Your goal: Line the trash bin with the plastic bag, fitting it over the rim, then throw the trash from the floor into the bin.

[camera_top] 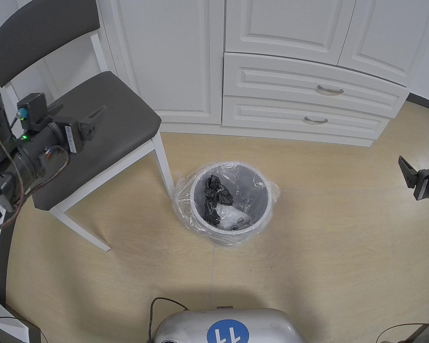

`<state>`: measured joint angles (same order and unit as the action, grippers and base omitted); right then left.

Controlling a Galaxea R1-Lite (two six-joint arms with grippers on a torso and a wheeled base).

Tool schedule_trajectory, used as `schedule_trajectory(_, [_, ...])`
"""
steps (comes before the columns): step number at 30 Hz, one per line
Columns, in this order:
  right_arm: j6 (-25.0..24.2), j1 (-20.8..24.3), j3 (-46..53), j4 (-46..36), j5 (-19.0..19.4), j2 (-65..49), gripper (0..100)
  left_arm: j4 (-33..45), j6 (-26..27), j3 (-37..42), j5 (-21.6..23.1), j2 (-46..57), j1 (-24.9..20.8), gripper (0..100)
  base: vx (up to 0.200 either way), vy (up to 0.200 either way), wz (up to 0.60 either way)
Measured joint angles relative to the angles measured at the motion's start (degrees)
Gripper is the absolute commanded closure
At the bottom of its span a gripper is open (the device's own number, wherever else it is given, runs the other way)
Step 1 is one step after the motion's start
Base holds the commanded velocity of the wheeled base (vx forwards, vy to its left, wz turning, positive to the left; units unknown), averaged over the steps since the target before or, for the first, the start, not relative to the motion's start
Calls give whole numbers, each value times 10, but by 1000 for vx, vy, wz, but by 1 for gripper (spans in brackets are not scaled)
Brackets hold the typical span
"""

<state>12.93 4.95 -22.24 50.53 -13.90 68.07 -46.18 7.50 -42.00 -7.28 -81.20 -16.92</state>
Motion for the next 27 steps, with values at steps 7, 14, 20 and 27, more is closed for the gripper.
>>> schedule_trajectory(7, [-104,-18,-46,-203,-1,-102,0,107,-3,-34,-1,89,18,0,0,0,0])
schedule_trajectory(14, [-145,-30,-89,-339,-3,-192,0,141,-6,-44,-2,154,39,0,0,0,0])
schedule_trajectory(20, [-153,-36,-108,-369,-6,-283,0,170,-25,-51,-2,199,67,0,0,0,0])
schedule_trajectory(27, [-155,-41,-114,-375,-8,-381,0,213,-39,-64,-2,246,83,0,0,0,0])
